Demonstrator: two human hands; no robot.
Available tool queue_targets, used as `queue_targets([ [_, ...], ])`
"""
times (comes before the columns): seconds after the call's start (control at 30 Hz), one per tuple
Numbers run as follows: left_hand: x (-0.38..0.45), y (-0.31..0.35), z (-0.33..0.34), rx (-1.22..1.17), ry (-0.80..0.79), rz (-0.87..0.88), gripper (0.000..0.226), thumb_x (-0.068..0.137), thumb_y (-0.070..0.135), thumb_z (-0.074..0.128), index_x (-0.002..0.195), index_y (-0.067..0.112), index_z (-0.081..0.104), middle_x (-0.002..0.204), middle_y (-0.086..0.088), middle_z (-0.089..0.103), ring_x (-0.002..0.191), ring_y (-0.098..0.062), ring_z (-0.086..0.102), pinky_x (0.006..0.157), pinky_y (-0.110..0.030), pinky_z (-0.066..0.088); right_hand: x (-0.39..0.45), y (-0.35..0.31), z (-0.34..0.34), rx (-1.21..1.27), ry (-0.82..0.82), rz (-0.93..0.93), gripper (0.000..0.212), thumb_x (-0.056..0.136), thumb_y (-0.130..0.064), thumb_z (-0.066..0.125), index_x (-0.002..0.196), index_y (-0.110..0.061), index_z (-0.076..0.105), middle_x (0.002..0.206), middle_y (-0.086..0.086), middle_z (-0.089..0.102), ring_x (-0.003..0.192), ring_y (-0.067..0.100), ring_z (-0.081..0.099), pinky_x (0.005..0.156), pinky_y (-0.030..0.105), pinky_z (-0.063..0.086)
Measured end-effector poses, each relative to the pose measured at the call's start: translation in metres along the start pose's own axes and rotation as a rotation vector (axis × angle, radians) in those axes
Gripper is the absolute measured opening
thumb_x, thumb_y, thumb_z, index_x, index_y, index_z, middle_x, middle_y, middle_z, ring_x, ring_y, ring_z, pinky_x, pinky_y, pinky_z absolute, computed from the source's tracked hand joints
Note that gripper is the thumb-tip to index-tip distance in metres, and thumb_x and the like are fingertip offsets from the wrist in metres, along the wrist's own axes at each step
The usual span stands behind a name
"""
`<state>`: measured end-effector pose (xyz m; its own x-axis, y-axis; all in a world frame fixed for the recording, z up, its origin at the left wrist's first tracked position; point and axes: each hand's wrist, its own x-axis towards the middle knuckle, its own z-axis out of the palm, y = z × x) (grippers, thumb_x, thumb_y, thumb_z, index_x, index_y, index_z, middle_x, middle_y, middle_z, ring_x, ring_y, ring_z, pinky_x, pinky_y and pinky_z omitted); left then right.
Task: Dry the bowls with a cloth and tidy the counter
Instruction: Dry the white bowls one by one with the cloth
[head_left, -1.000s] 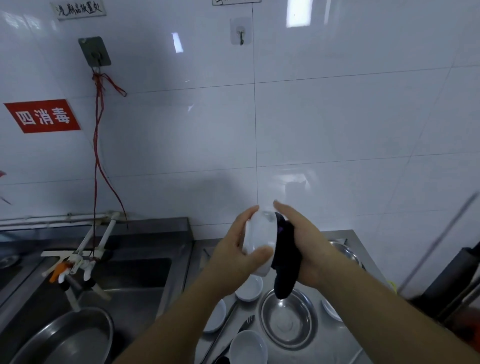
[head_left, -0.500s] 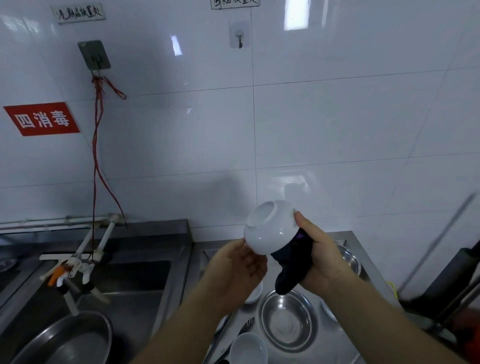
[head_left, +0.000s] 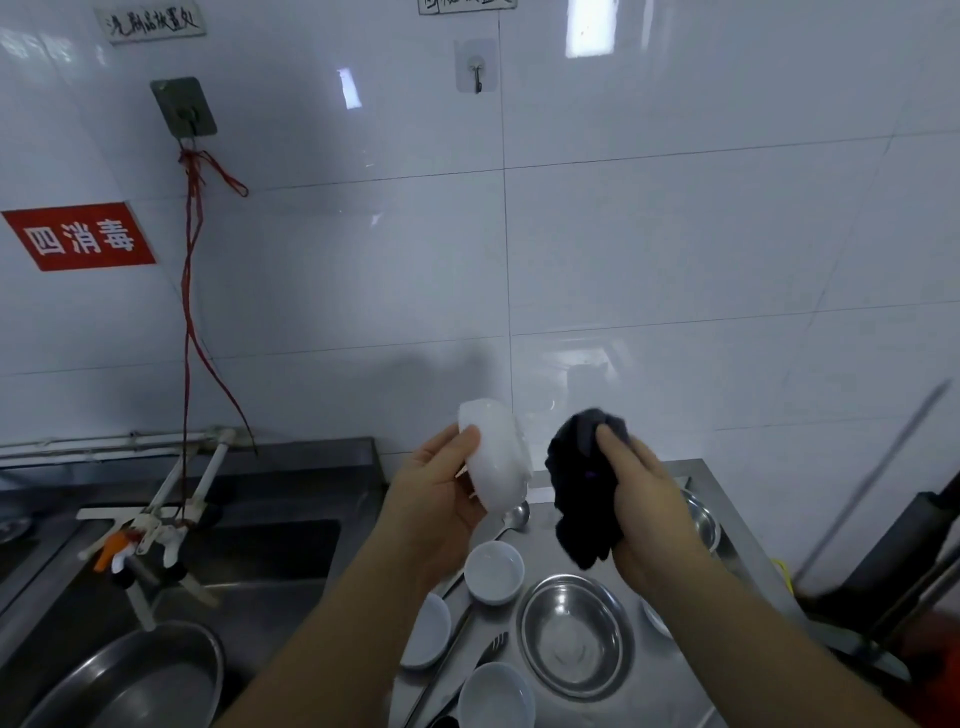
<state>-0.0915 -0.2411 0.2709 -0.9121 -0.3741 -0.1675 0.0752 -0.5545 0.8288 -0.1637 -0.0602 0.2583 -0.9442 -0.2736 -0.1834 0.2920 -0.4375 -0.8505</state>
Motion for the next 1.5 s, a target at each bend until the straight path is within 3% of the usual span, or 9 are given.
queue_targets([
  [0.23, -0.012, -0.015, 0.01, 0.267, -0.166, 0.057, 0.018, 0.093, 0.019, 0.071, 0.108, 0.011, 0.078, 0.105, -0.024, 0.075, 0.092, -0.035, 0.07, 0.076, -0.043, 0.062, -0.013, 0.001, 0.017, -0.805, -0.415, -0.828, 0.028, 0.093, -0.027, 0.062, 0.121, -0.03, 0.065, 0.124, -0.014, 0.064, 0.122, 0.012, 0.059, 0.104, 0.028, 0.045],
  [0.33, -0.017, -0.018, 0.006, 0.279, -0.251, 0.022, 0.025, 0.099, 0.013, 0.063, 0.12, 0.016, 0.076, 0.115, -0.022, 0.076, 0.101, -0.033, 0.076, 0.078, -0.036, 0.063, -0.011, -0.002, 0.02, -0.979, -0.5, -0.95, 0.029, 0.094, -0.03, 0.065, 0.124, -0.028, 0.064, 0.127, -0.02, 0.062, 0.125, 0.004, 0.055, 0.106, 0.014, 0.036],
  [0.57, -0.024, -0.016, 0.006, 0.348, -0.343, 0.084, 0.028, 0.103, 0.018, 0.06, 0.127, 0.006, 0.067, 0.124, -0.028, 0.069, 0.116, -0.047, 0.066, 0.104, -0.06, 0.054, -0.001, -0.017, 0.031, -0.591, -0.331, -0.458, 0.033, 0.088, -0.044, 0.065, 0.121, -0.045, 0.069, 0.11, -0.01, 0.076, 0.105, 0.01, 0.072, 0.091, 0.033, 0.058],
  [0.77, -0.028, -0.011, 0.005, 0.537, -0.39, 0.205, 0.021, 0.103, 0.019, 0.059, 0.118, 0.009, 0.068, 0.113, -0.024, 0.07, 0.102, -0.035, 0.067, 0.094, -0.049, 0.055, 0.001, -0.029, 0.037, -0.181, -0.235, -0.052, 0.035, 0.087, -0.048, 0.07, 0.114, -0.028, 0.078, 0.112, 0.013, 0.077, 0.094, 0.022, 0.073, 0.067, 0.029, 0.059],
  [0.93, -0.034, -0.008, 0.007, 0.616, -0.454, 0.24, 0.027, 0.102, 0.024, 0.062, 0.124, 0.008, 0.066, 0.114, -0.016, 0.072, 0.106, -0.04, 0.068, 0.094, -0.053, 0.058, 0.007, -0.017, 0.024, 0.059, -0.235, 0.248, 0.056, 0.09, -0.059, 0.069, 0.121, -0.013, 0.078, 0.114, 0.015, 0.075, 0.096, 0.03, 0.072, 0.073, 0.039, 0.059],
  [1.1, -0.035, -0.007, 0.011, 0.689, -0.463, 0.192, 0.027, 0.099, 0.031, 0.063, 0.123, 0.02, 0.066, 0.115, -0.004, 0.073, 0.107, -0.021, 0.07, 0.09, -0.034, 0.059, 0.004, 0.003, 0.018, 0.256, -0.325, 0.315, 0.057, 0.095, -0.058, 0.062, 0.127, -0.011, 0.066, 0.13, 0.014, 0.056, 0.119, 0.034, 0.051, 0.099, 0.047, 0.039],
  [1.23, -0.034, -0.013, 0.014, 0.678, -0.438, 0.113, 0.05, 0.079, 0.041, 0.066, 0.129, 0.039, 0.065, 0.122, 0.006, 0.073, 0.115, -0.018, 0.07, 0.091, -0.031, 0.06, 0.005, 0.01, 0.017, 0.228, -0.204, 0.339, 0.052, 0.096, -0.056, 0.063, 0.12, -0.011, 0.073, 0.12, 0.013, 0.067, 0.105, 0.03, 0.066, 0.085, 0.042, 0.056],
  [1.37, -0.03, -0.013, 0.022, 0.528, -0.294, 0.074, 0.033, 0.079, 0.059, 0.065, 0.11, 0.065, 0.069, 0.114, 0.018, 0.076, 0.107, -0.009, 0.074, 0.084, -0.032, 0.062, 0.007, 0.009, 0.024, 0.046, -0.12, 0.197, 0.036, 0.098, -0.048, 0.066, 0.12, -0.022, 0.077, 0.117, 0.011, 0.079, 0.105, 0.031, 0.077, 0.081, 0.046, 0.063],
  [1.5, -0.023, -0.008, 0.019, 0.474, -0.233, 0.116, 0.034, 0.078, 0.064, 0.065, 0.111, 0.058, 0.074, 0.115, 0.012, 0.077, 0.107, -0.016, 0.074, 0.089, -0.042, 0.064, 0.009, -0.002, 0.029, -0.011, -0.137, 0.054, 0.022, 0.101, -0.043, 0.065, 0.112, -0.03, 0.079, 0.115, 0.011, 0.079, 0.104, 0.03, 0.077, 0.08, 0.045, 0.064],
])
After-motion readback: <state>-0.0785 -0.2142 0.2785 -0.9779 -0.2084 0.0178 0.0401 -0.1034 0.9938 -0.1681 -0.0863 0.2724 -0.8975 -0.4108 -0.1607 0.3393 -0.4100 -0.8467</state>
